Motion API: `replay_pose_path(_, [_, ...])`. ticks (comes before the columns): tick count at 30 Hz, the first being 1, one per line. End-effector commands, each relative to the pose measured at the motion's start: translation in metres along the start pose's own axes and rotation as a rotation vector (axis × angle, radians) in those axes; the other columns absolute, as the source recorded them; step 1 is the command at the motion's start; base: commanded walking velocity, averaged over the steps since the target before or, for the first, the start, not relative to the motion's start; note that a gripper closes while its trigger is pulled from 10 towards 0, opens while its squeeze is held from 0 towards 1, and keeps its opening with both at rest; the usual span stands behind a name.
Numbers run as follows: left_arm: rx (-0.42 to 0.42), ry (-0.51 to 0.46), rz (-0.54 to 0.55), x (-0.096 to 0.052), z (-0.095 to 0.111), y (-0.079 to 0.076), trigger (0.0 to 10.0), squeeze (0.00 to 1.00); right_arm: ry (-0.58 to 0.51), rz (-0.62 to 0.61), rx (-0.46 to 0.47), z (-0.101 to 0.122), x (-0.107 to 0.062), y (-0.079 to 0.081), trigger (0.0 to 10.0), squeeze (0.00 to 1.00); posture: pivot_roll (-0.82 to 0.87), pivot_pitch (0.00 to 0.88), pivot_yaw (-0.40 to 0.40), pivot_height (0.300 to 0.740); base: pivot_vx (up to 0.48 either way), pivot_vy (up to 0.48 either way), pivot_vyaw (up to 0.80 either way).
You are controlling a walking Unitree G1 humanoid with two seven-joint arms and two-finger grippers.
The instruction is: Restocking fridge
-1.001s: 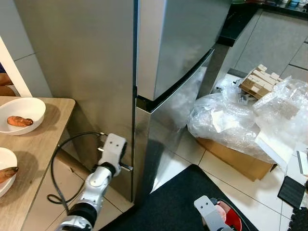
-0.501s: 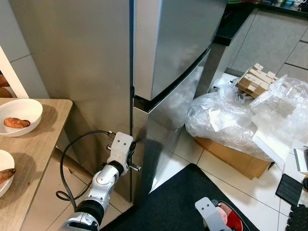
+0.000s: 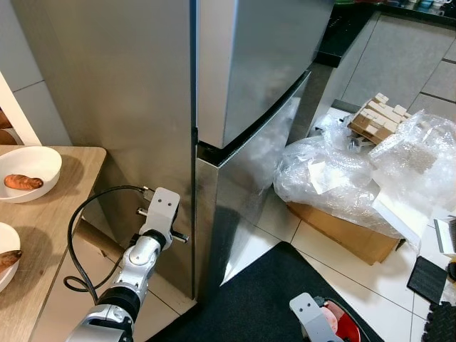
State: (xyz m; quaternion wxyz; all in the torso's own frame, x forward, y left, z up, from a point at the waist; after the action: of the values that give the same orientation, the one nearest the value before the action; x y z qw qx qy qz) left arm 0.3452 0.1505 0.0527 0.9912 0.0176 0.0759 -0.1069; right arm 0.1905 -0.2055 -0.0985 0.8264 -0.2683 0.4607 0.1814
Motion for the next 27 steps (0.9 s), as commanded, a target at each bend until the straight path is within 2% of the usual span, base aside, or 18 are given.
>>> replay_pose_path(1, [0.003, 0.002, 0.002, 0.001, 0.002, 0.005, 10.0, 0.00, -0.008, -0.021, 0.007, 0.000, -0.001, -0.006, 10.0, 0.00, -0.14, 0.098, -0.069, 0.700, 0.000, 0.000, 0.00])
replay_pose_path(4, [-0.001, -0.001, -0.002, 0.001, 0.003, 0.004, 10.0, 0.00, -0.008, -0.021, 0.007, 0.000, -0.001, -0.007, 10.0, 0.00, -0.14, 0.099, -0.069, 0.700, 0.000, 0.000, 0.00])
replay_pose_path(9, [-0.005, -0.006, -0.054, 0.006, 0.007, -0.009, 10.0, 0.00, -0.010, -0.030, 0.008, 0.002, -0.001, -0.011, 10.0, 0.00, -0.14, 0.108, -0.064, 0.700, 0.000, 0.000, 0.00])
replay_pose_path(19, [-0.093, -0.047, -0.082, 0.017, 0.022, -0.024, 10.0, 0.00, -0.018, -0.045, 0.018, 0.007, -0.001, -0.017, 10.0, 0.00, -0.15, 0.118, -0.059, 0.700, 0.000, 0.000, 0.00])
replay_pose_path(27, [-0.128, -0.066, -0.185, 0.020, 0.030, -0.044, 10.0, 0.00, -0.018, -0.046, 0.028, 0.007, 0.000, -0.014, 10.0, 0.00, -0.15, 0.121, -0.053, 0.700, 0.000, 0.000, 0.00])
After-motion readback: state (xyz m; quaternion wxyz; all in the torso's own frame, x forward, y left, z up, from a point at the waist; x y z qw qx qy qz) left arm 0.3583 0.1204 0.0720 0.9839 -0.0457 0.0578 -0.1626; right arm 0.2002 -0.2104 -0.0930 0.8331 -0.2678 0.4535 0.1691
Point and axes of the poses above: a point about 5 cm out from each wrist's last joint towards the gripper, its own x axis pointing out of the wrist towards the gripper, its own z axis along the axis of the wrist's last joint, y = z × x, the point moved 2 cm from there along x, pointing out of the wrist towards the gripper, and after that the axes turned 11 degrees about -x, right-handed, at the moved point
